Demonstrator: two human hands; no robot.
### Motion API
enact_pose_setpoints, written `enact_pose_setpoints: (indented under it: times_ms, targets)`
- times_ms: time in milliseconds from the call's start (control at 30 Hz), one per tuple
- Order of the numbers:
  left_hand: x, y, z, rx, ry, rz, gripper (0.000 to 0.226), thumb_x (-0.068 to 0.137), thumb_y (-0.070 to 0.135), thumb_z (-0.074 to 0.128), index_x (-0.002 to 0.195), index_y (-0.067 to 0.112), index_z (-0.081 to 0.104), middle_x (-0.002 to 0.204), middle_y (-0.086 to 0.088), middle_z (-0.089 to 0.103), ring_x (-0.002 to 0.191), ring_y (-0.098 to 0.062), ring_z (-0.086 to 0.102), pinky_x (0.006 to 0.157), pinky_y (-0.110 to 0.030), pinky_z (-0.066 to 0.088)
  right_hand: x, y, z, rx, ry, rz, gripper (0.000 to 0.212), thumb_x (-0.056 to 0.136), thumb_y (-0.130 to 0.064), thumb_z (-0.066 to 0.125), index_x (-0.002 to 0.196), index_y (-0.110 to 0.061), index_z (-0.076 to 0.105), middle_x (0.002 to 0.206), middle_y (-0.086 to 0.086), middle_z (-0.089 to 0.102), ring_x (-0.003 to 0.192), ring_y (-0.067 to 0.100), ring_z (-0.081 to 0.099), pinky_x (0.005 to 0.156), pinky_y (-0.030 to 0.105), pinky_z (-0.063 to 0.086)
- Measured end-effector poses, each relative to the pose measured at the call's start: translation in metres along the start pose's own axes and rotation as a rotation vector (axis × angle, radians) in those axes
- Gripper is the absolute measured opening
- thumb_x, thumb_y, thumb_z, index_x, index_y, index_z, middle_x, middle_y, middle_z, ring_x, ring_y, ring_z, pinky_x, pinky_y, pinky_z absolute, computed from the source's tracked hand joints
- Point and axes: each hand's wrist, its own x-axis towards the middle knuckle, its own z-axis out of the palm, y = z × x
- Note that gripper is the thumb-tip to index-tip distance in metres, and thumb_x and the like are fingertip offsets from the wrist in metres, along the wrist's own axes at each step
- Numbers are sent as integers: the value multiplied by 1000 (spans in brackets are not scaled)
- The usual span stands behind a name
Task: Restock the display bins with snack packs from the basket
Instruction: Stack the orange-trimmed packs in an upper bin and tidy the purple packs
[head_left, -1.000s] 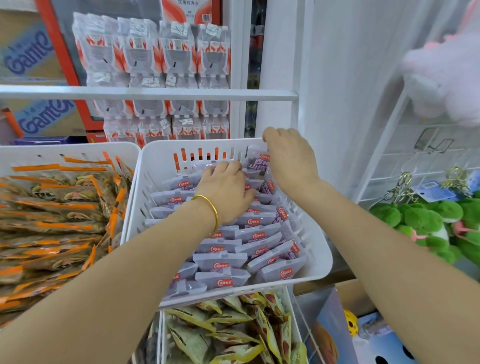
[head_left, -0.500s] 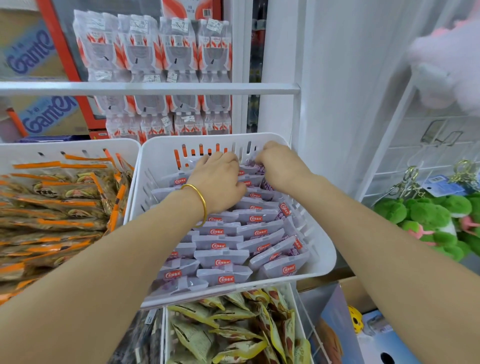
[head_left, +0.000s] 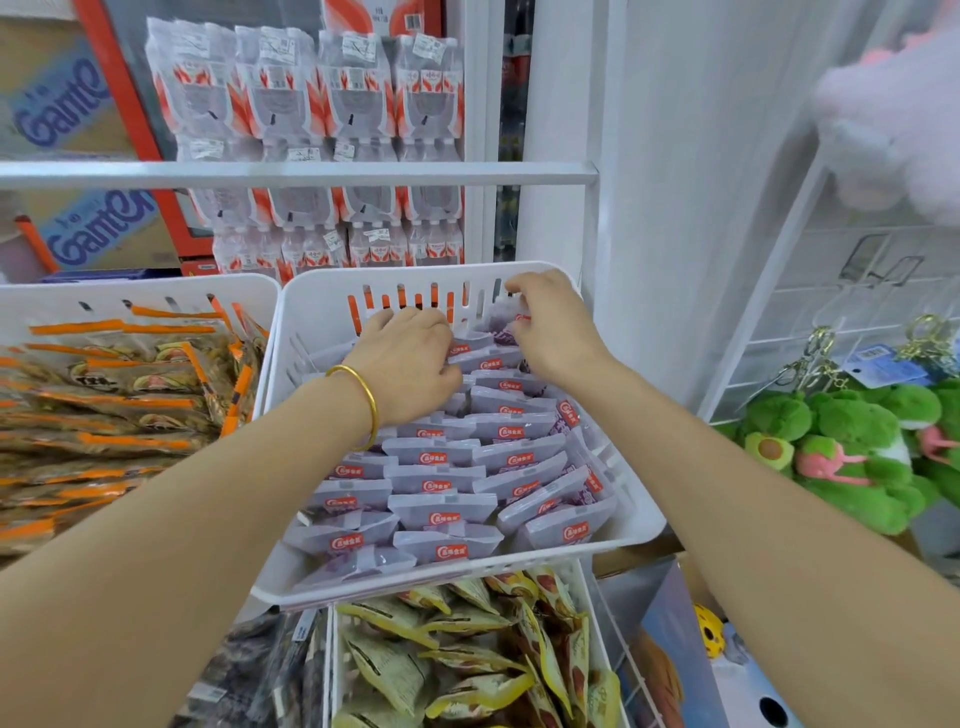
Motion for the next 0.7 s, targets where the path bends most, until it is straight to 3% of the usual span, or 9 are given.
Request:
enact_pose_setpoints:
  times_ms: [133, 433, 567, 700]
  targets:
    - [-5, -3, -1, -16, -21, -6, 36, 90, 30, 38, 113, 11, 57, 117, -3, 53, 110, -22, 47, 105, -41, 29, 0, -4, -2, -239, 52, -4, 26, 93, -6, 51, 117, -4, 59, 122, 17, 51, 108, 33, 55, 86, 34, 45]
    - [1, 0, -16, 37, 9, -26, 35, 86, 27, 44, 112, 8, 58, 116, -8, 52, 111, -27, 45, 108, -44, 26, 2, -17, -6, -573, -27, -143, 34, 89, 3, 53, 122, -3, 57, 124, 20, 49, 112, 36, 52, 84, 39, 46]
    - [8, 10, -11, 37, 27, 4, 44, 86, 31, 48, 123, 8, 52, 127, -7, 48, 120, -26, 39, 110, -41, 24, 15, -9, 1, -514, -152, -157, 31, 89, 2, 51, 119, -1, 56, 119, 20, 54, 107, 35, 56, 83, 39, 45]
    - [1, 3, 0, -74, 111, 12, 53, 84, 39, 46, 130, 14, 50, 149, -3, 32, 135, -24, 24, 112, -37, 16, 8, 4, 0, -316, -54, -92, 31, 92, -3, 46, 122, -4, 53, 118, 17, 57, 99, 28, 56, 76, 32, 41]
